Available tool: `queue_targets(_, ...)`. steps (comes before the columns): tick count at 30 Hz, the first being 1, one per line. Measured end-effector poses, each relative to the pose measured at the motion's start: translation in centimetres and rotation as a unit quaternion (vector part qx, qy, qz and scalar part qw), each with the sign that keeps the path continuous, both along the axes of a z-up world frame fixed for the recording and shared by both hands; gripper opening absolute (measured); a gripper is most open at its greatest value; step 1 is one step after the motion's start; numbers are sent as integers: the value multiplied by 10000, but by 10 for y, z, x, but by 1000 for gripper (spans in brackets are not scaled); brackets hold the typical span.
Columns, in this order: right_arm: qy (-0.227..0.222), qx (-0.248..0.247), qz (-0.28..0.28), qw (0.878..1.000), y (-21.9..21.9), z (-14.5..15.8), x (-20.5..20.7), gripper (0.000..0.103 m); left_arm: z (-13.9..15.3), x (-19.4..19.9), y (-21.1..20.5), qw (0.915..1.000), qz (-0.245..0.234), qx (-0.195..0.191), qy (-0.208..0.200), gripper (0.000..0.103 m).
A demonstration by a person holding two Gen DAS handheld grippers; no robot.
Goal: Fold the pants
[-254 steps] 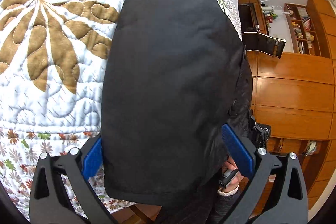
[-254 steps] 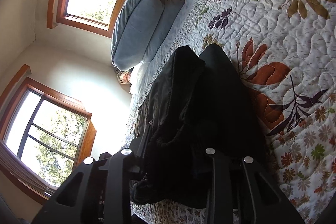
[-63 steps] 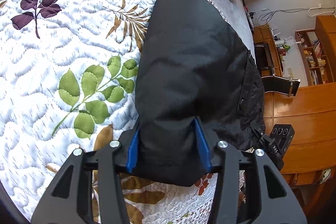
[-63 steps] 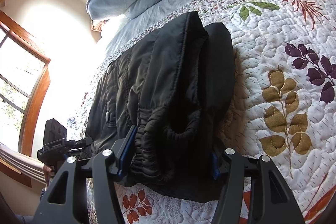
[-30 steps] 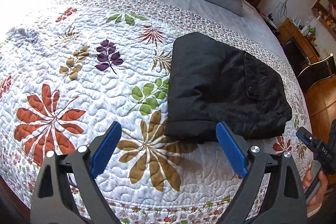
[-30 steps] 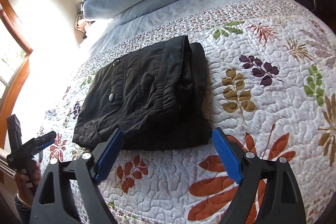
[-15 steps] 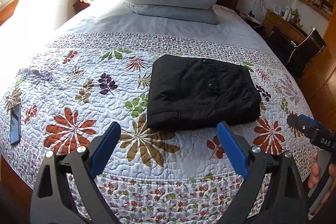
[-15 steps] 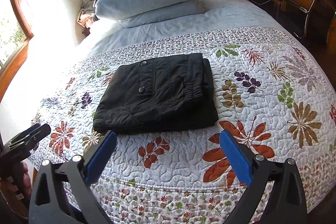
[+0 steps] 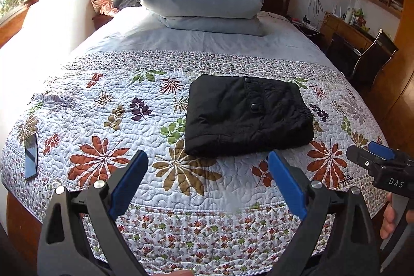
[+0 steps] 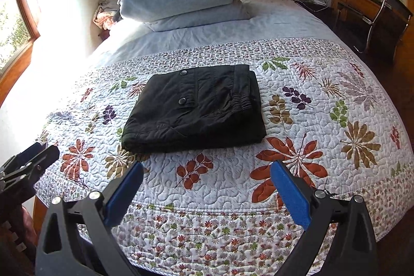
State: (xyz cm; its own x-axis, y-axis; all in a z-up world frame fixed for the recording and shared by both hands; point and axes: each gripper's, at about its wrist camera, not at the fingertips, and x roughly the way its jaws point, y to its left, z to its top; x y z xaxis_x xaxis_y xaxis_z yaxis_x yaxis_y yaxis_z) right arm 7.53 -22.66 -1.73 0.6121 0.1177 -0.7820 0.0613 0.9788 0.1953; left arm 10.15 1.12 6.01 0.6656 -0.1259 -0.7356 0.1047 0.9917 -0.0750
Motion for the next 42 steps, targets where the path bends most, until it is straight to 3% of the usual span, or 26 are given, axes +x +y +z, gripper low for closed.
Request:
queue_targets(7,100,-89,-60,9999,-1,-5,-10,99,-11,-5,4,9998,108,39,170,99)
queue_targets(12,141,-101,-53,9998,-4,-8,-13,99,-23,-6,6,9991,172,293,271,99)
queue_targets(22,399,-225,15,9989,2,-26,-8,99,-57,6,7,9971,221,298,672,99)
queue_targets(42,479,-277,108,9984,10,-30,0,99,-47,13,-4,9978,99,353,551,99)
